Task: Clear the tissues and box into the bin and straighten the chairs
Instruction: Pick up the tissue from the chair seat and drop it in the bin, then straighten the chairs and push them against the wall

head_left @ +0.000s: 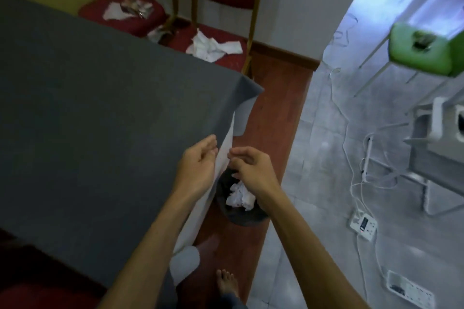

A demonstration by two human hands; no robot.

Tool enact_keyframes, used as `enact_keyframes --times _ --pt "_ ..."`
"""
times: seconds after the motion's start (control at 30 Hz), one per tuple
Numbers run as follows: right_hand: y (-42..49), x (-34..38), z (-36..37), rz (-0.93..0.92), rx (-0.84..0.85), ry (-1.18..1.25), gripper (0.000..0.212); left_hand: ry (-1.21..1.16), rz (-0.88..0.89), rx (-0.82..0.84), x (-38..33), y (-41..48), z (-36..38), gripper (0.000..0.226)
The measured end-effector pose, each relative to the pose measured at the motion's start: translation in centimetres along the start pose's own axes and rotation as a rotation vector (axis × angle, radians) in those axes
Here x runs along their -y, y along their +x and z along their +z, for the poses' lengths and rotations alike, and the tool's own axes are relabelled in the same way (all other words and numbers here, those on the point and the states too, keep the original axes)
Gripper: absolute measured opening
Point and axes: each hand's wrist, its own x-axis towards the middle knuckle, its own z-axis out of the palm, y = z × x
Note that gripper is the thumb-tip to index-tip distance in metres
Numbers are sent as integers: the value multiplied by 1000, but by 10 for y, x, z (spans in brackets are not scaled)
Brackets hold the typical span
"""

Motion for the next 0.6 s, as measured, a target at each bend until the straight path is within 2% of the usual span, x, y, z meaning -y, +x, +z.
enact_keyframes --times 0.17,0.33,0.47,0.6 --pt "-64 85 50 -124 157 -23 7 6 49 -167 -51 -68 -98 40" --pt "-132 141 144 -242 431 -164 14 -47 -5 -474 -48 -158 -214 37" --pt "-193 149 223 -360 634 -351 9 -102 -56 -702 -17 -240 -282 37" --pt "-259 133 289 -427 815 -485 7 -206 -102 -837 26 -325 -328 37"
